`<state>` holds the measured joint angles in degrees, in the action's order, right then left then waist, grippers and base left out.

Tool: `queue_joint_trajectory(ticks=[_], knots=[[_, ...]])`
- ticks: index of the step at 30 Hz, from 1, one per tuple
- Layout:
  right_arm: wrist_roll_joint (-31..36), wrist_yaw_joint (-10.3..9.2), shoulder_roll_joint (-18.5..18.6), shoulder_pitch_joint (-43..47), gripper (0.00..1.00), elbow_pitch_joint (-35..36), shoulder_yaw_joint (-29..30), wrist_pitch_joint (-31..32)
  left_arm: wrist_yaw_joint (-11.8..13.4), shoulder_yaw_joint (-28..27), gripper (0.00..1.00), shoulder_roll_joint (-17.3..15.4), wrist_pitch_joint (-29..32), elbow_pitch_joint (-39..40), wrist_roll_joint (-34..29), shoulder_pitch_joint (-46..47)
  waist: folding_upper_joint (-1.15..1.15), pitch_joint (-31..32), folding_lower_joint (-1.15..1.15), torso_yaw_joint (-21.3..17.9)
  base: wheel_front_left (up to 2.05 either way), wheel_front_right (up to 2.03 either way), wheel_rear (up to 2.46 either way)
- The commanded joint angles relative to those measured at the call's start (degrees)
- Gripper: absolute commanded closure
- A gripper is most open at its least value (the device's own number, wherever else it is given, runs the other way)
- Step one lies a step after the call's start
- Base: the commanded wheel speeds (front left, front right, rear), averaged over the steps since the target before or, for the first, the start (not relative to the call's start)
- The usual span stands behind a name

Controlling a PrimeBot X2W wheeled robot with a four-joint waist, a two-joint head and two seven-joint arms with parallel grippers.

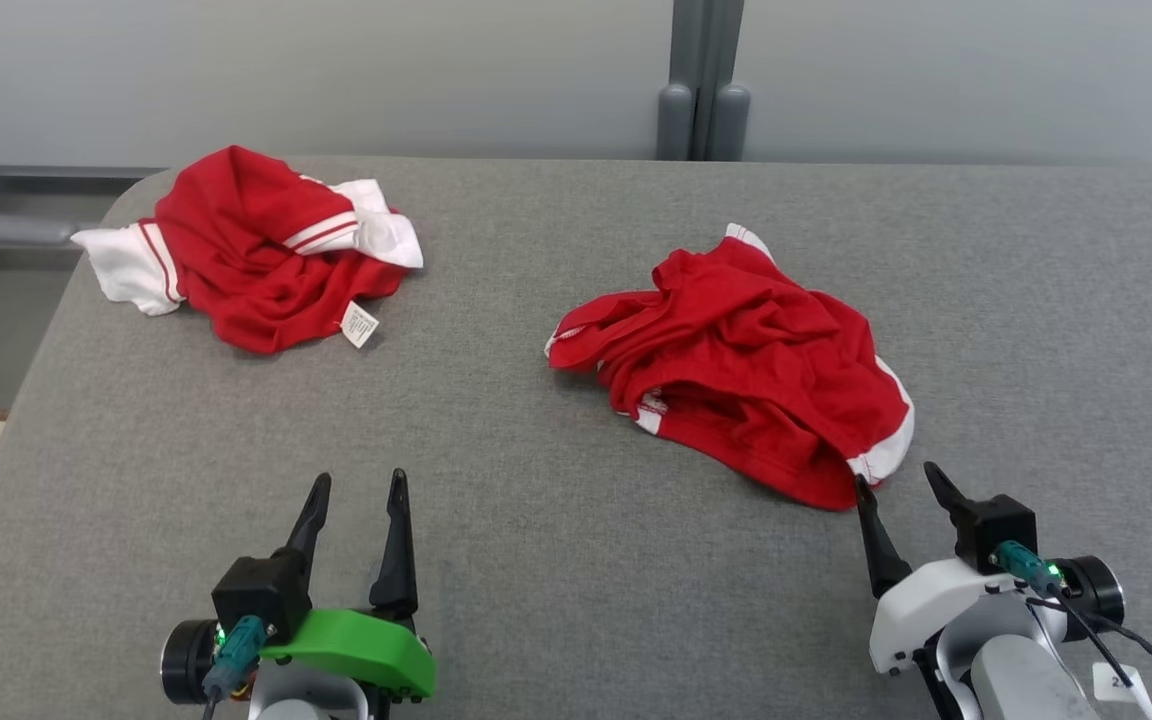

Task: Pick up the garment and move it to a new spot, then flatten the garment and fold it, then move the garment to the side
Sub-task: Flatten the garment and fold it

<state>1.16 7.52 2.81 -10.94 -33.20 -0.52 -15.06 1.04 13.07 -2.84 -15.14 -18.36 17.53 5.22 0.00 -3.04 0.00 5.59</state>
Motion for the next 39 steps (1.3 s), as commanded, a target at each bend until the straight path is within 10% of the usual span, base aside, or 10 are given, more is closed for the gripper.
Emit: queue_joint_trajectory(ticks=[1,5,7,10,26,39], knots=[[0.72,-0.06,0.15,-2.17,0.00,-1.92,0.54,-0.17,0.35,0.02,0.00,-0.11,0.00,0.39,0.21,1.25,0.00,-2.73,0.00,2.94,0.00,0.00,0.00],[1.98,-0.06,0.19,-5.32,0.00,-7.17,2.45,-0.17,0.51,0.09,0.00,-0.10,-0.01,0.67,0.60,1.55,0.00,-3.83,0.00,4.62,0.00,0.00,0.00],[2.36,-0.06,0.20,-6.08,0.55,-9.85,3.92,-0.18,0.71,-0.08,0.00,-0.11,-0.01,0.70,0.72,1.51,0.00,-3.93,0.00,5.01,0.00,0.00,0.00],[1.43,-0.06,0.18,-7.38,1.00,-11.35,4.94,-0.18,0.91,-0.23,0.00,-0.10,-0.01,0.62,0.78,1.25,0.00,-3.72,0.00,5.12,0.00,0.00,0.00],[-8.93,-0.05,0.13,-2.67,1.00,9.27,-11.26,-0.16,1.16,0.30,0.00,-0.10,-0.01,0.59,1.79,-0.12,0.00,-0.89,0.00,1.82,0.00,0.00,0.00],[-14.03,-0.05,0.16,-11.82,1.00,6.48,-28.82,3.88,2.10,1.06,0.00,-0.11,-0.01,3.15,3.17,2.44,0.00,-4.06,0.00,7.59,0.00,0.00,0.00]])
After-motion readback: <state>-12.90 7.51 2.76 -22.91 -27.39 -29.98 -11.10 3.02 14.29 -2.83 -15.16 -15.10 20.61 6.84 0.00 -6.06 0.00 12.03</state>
